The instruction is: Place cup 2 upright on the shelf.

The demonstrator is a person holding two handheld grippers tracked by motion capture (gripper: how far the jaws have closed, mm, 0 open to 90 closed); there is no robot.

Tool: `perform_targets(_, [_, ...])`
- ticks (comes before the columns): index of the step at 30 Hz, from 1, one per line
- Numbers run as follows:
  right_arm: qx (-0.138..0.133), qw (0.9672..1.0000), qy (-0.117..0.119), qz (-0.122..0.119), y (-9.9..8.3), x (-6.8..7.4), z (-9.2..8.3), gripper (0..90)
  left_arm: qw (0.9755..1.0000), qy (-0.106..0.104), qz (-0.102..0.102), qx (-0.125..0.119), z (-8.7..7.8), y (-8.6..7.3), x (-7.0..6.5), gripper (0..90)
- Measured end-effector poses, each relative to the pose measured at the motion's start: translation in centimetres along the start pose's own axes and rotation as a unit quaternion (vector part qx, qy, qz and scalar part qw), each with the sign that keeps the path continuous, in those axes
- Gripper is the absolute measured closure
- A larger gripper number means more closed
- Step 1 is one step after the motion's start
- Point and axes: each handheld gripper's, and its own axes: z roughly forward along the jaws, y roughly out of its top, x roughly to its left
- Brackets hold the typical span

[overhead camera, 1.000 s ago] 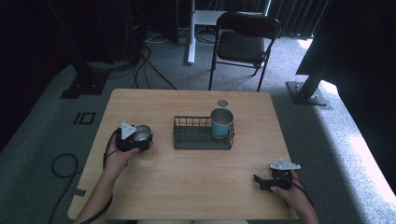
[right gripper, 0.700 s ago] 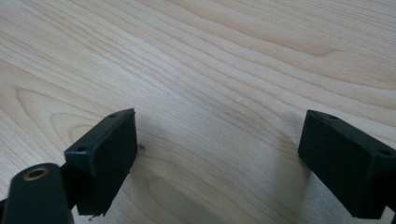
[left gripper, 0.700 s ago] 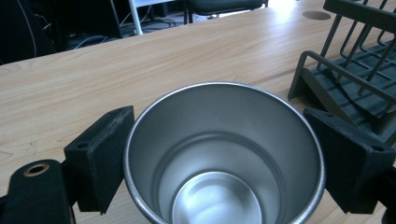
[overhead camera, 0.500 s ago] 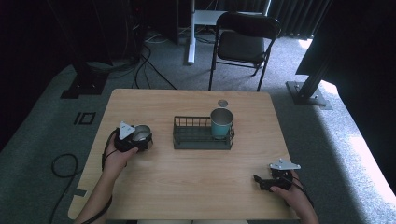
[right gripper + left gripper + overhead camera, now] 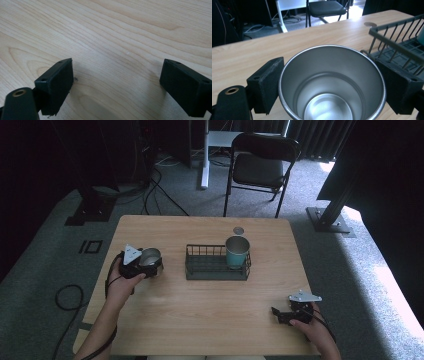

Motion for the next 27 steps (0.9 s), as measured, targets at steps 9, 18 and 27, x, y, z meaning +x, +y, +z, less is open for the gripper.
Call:
perform_targets(9, [0.0, 1.0, 0.0, 0.0, 0.0, 0.0, 0.0, 11.3, 0.9998, -0.01, 0.015, -0.013, -0.5, 2.3, -0.7, 14.0])
perform_targets(18, [0.0, 1.0, 0.0, 0.0, 0.0, 0.0, 0.0, 11.3, 0.999, -0.031, 0.022, -0.024, -0.4, 4.2, -1.8, 14.0])
perform_targets(27, [0.0, 1.0, 0.0, 0.0, 0.0, 0.0, 0.0, 11.4, 0.9972, -0.055, 0.031, -0.04, -0.3, 6.4, -3.0, 14.0])
